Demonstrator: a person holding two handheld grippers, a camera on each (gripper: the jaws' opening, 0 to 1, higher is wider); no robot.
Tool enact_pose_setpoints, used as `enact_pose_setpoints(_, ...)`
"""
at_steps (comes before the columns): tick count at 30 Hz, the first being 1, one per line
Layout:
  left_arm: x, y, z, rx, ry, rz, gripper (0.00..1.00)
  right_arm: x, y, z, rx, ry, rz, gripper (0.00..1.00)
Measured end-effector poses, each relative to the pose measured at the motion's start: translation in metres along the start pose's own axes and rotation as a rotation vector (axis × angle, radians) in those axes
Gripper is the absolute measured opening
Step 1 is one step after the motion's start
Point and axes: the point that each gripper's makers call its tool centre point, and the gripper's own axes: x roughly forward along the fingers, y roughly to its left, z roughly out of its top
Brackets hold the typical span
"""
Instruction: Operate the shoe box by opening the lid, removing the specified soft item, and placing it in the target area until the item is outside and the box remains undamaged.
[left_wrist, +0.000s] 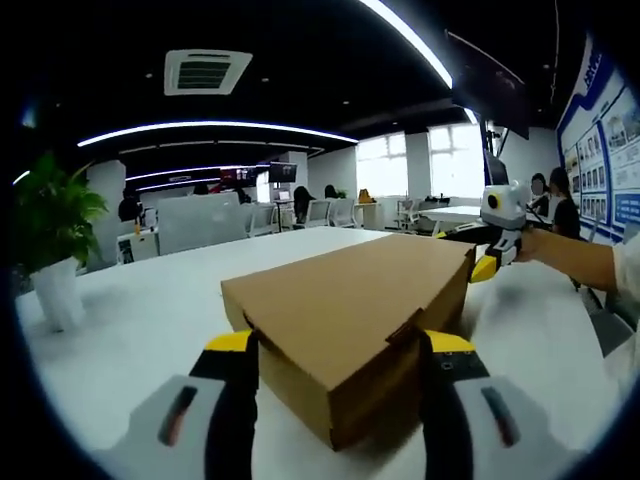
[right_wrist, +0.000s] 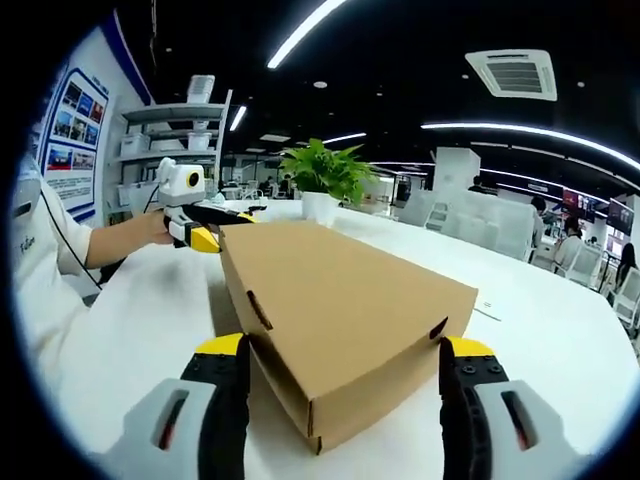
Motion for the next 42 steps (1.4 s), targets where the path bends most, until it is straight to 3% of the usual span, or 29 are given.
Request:
enact_pose_setpoints(10,-0.01,-0.006,-0.003,0.003,-0.006,-0.015,0.66,-0.011,0.015,-0.001,0.003,-0.043,-0.016,0.79)
enact_pose_setpoints(14,-0.01,-0.007,-0.003,0.003,-0.02,-0.019,0.66,-0.011,0.009,-0.001,0.009,-0.055,-0.017,0.79)
enact_pose_setpoints(27,-0.016,-0.012,-0.005,0.007,-0.032,-0.016,0.66,-0.013,0.019,-0.001,0.006,-0.044,-0.019,0.77)
enact_pose_setpoints(42,-0.034,-0.017,-0.006,-0.009,-0.103,-0.026,0.65,-0.022,0.039,0.0,0.006,-0.07,-0.019,0.77)
